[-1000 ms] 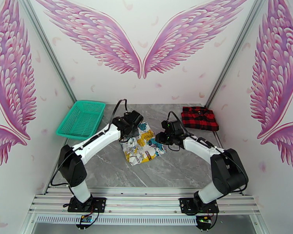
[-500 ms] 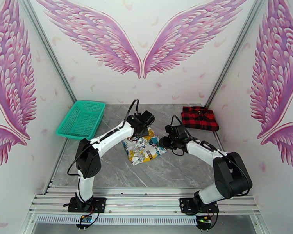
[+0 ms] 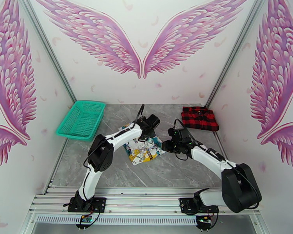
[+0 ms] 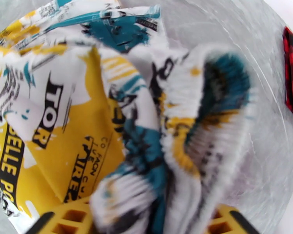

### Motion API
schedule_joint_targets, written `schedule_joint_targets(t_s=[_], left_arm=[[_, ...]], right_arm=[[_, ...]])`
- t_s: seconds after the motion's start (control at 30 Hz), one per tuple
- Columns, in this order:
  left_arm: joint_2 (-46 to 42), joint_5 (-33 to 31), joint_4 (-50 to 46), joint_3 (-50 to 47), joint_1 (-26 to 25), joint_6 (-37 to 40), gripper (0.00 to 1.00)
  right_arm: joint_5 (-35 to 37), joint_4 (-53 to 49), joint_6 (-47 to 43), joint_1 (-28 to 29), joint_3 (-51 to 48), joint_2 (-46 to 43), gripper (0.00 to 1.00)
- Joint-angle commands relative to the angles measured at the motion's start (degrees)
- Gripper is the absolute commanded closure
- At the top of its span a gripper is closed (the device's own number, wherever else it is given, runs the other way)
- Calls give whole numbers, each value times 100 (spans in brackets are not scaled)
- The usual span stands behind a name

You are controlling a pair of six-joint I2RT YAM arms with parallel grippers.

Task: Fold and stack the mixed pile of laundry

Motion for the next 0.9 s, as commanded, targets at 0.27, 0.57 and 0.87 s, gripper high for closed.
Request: schedule_joint_targets(t_s=[0.27,0.57,0.87], left_arm=[[-826,-165,581,132,-4,164,23],[-2643,-45,1174,-2655,467,494,22],[-3959,1455,3110,-5916,1355,604,13]], right_arm=[[-37,-155,-189,-79,27,-888,4],[-422,-298,-327,-155,978,545,1],[526,-1167,-1152,797,2066,1320,5]])
